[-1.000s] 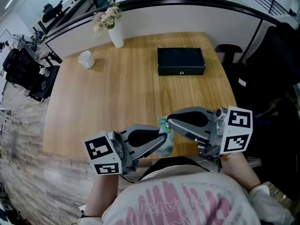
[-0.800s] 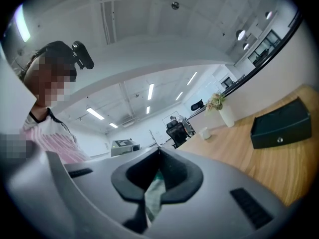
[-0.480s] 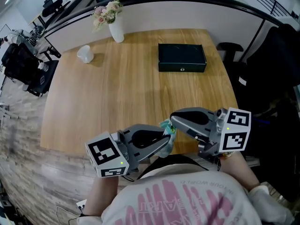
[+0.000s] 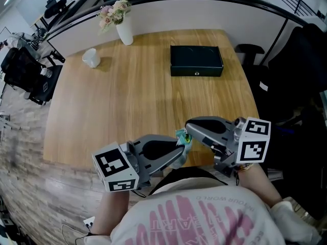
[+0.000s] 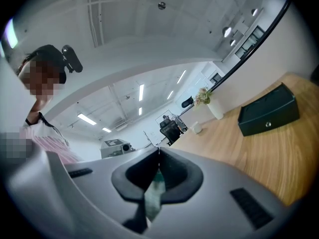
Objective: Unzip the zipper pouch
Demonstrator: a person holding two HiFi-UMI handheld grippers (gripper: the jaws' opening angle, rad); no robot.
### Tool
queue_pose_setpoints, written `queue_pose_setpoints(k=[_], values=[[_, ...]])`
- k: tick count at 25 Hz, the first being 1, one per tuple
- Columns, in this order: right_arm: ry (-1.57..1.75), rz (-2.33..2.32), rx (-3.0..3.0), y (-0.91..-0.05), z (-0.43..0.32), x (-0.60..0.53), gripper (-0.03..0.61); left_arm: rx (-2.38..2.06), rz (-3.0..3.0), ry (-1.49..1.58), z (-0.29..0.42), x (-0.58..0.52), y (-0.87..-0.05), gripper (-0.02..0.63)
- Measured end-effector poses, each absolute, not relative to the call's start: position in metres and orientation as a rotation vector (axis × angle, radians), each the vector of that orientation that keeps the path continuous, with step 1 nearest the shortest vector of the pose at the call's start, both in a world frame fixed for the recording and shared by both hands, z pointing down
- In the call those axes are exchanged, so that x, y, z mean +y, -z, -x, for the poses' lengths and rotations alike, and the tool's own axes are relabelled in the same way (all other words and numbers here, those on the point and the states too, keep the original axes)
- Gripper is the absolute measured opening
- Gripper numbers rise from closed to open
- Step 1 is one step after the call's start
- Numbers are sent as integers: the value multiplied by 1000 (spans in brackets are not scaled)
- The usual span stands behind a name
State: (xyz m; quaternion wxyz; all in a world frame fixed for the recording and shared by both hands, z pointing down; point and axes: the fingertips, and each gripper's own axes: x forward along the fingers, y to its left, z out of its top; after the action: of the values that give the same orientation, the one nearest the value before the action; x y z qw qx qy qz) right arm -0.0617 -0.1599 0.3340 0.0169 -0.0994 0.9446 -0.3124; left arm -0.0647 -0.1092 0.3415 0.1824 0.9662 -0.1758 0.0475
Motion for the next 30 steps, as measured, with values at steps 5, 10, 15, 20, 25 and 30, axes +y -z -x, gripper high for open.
queue_pose_setpoints(k=[5,10,15,20,25,30], values=[[967,336,2931,-336,60,-162,5,-543,-2736,-167,64,-106,-337,18],[980,401,2930,-342,55,-178,2,-567,-2721,-96,71,-106,-329,18],[980,375,2927,-341,57,-173,2,-590,-2703,-73,76,-99,-329,18],[986,417,2927,-345,53,-195,2,-586,-2699,-54,76,-115,-324,18],[962,468,2917,-341,41,-214,2,-565,-2717,-73,71,-132,-319,18],[911,554,2891,-336,20,-230,2,-517,-2751,-93,58,-144,-314,18]])
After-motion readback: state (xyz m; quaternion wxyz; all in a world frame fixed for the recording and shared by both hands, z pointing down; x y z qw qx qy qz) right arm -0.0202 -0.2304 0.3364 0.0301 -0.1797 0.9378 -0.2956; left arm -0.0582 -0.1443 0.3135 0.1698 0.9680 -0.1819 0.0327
